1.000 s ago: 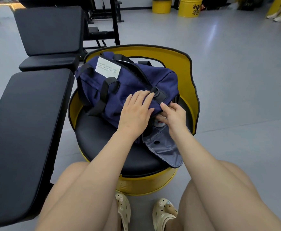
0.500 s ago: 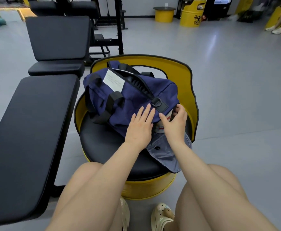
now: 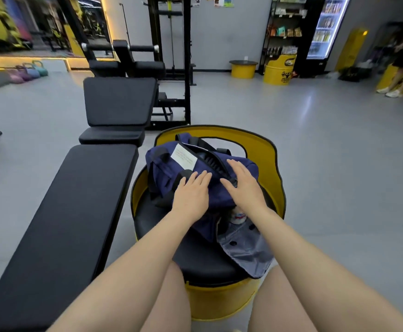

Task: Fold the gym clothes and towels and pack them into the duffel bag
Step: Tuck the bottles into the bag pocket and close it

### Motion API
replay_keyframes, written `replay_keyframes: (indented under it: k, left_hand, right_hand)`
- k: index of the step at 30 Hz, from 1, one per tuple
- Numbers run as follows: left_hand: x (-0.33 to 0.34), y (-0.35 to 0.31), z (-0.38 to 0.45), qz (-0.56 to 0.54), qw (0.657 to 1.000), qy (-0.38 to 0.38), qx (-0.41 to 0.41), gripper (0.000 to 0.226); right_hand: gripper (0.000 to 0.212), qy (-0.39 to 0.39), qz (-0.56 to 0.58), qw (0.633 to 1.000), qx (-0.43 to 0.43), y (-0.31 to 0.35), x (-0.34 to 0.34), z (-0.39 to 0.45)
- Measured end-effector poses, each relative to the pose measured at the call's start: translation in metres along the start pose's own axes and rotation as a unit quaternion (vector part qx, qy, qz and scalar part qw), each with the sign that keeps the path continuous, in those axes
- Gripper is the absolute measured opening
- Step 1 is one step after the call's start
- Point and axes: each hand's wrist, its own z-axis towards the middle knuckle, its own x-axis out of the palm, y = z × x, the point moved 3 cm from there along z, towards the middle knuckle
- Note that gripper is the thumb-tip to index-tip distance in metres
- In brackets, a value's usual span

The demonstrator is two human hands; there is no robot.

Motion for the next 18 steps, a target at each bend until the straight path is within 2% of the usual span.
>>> replay_keyframes:
  k: [5, 18]
  left_hand:
    - [-0.030, 0.038, 0.020, -0.003, 1.000, -0.017, -0.026, 0.049]
    - [-0.028, 0.121, 0.102, -0.052, 0.994, 0.051, -0.087, 0.047]
  right_hand:
    - [0.051, 0.022, -0.016, 0.999, -0.020, 0.025, -0.005, 0.030]
    - [0.048, 0.119, -0.098, 0.987, -0.040, 0.041, 0.047, 0.163]
